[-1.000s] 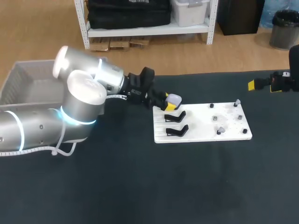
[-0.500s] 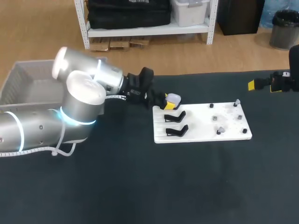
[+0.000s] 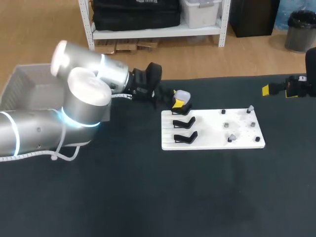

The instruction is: Pick up each earbud case from the left stands, insert the matching earbuds, close the lid, and place the case in the box.

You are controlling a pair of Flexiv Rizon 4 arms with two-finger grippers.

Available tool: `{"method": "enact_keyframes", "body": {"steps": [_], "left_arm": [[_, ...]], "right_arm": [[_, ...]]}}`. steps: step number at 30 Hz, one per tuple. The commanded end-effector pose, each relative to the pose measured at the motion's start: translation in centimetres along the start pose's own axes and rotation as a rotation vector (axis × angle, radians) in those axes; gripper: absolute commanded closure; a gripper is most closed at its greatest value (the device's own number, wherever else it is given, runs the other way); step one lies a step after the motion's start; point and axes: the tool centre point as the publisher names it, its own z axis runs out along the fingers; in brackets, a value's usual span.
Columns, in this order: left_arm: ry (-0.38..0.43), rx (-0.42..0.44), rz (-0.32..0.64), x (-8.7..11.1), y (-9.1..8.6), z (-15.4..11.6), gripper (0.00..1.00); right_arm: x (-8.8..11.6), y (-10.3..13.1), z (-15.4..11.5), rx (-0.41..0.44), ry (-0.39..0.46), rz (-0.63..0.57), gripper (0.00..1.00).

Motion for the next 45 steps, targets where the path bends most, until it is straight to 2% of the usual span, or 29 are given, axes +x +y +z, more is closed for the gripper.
{"method": "enact_keyframes", "body": {"steps": [1, 9, 18, 30, 45], "left_arm": [[0.010, -0.038, 0.044, -1.5, -1.9, -1.1, 1.00], [0.051, -0.074, 0.102, -4.3, -3.1, -1.8, 1.00], [0.078, -0.115, 0.155, -6.8, -4.8, -1.6, 1.00], [0.068, -0.086, 0.180, -7.0, -6.4, -1.1, 1.00], [0.053, -0.066, 0.196, -7.3, -7.2, -1.3, 1.00]], "right_arm": [[0.1, 2.4, 1.5, -0.024, 0.067, -0.049, 0.00], [1.0, 8.0, 4.8, -0.054, 0.172, -0.111, 0.00], [2.1, 10.8, 7.5, -0.112, 0.246, -0.148, 0.00], [1.1, 12.2, 8.7, -0.129, 0.265, -0.171, 0.00], [0.8, 12.4, 9.6, -0.132, 0.266, -0.149, 0.00]]}}
